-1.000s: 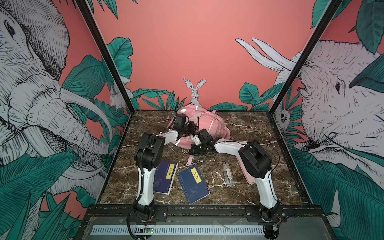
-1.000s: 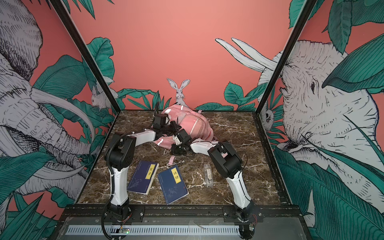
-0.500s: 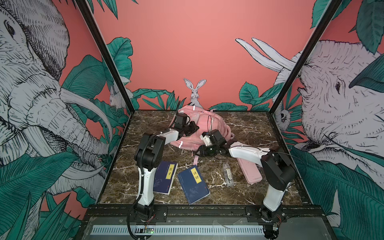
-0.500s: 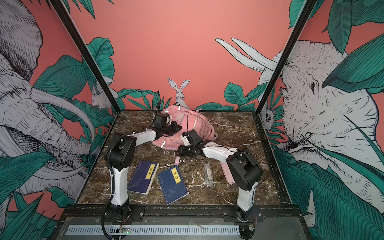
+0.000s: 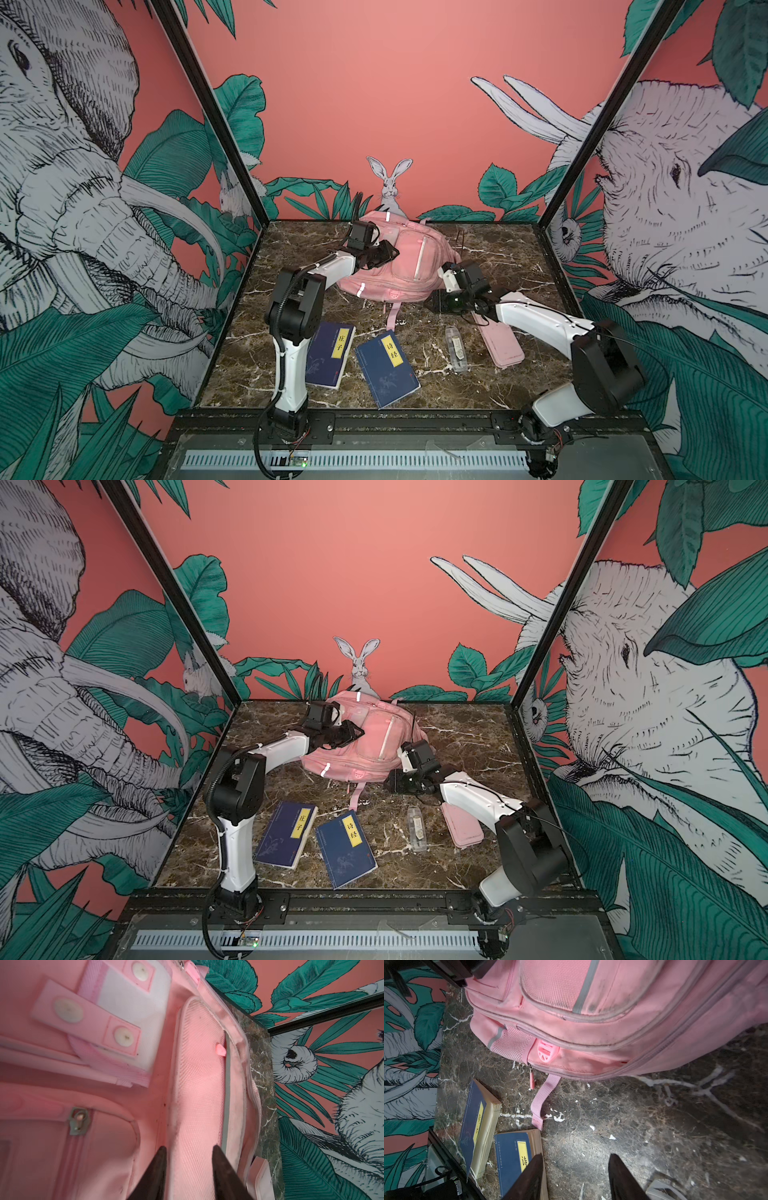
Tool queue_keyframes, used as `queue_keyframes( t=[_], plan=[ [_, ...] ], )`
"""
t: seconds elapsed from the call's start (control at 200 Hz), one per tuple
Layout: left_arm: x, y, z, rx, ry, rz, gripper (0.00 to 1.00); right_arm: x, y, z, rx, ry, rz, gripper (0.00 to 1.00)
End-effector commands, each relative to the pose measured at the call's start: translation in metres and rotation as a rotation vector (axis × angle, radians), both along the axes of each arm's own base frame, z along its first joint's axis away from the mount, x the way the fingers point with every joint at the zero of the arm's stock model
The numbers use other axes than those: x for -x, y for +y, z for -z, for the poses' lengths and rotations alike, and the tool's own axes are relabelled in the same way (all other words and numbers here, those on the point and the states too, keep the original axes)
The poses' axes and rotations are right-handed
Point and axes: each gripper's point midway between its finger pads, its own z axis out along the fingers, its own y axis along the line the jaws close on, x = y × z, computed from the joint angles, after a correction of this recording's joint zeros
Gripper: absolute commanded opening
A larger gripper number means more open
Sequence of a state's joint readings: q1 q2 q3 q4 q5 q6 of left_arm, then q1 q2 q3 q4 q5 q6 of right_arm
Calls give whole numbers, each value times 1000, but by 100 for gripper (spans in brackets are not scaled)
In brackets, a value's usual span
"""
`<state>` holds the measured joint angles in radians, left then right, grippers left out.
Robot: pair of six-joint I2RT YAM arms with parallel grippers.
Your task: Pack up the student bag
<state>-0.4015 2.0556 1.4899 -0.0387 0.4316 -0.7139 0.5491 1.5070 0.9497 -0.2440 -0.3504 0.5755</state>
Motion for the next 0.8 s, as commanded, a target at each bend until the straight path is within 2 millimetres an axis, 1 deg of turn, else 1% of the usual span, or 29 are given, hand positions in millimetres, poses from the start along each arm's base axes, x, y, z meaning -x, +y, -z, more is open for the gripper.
queue_keyframes(
  t=[0.0,0.1,0.22,0.33,0.435,0.515,0.58,0.68,0.795],
  plan=[
    [5,6,-44,-32,-84,10,50,7,-9,2,31,-2,3,53],
    [10,12,-49,-58,-88,7,62,11,-11,2,25,1,6,56],
    [24,19,-52,-96,-71,24,70,14,-15,0,10,-11,28,56],
    [44,29,-56,-141,-55,48,73,18,-19,-2,-5,-36,54,62],
    [70,40,-58,-173,-31,70,75,21,-22,-3,2,-67,78,69],
    [95,49,-56,-199,-11,89,75,26,-21,-10,63,-142,71,79],
    [114,57,-55,-230,-3,99,75,31,-15,-14,114,-183,49,87],
    [143,73,-50,-299,6,89,75,34,-13,-6,134,-180,58,98],
    [173,84,-43,-316,28,68,75,33,-18,3,158,-177,89,98]
  ],
)
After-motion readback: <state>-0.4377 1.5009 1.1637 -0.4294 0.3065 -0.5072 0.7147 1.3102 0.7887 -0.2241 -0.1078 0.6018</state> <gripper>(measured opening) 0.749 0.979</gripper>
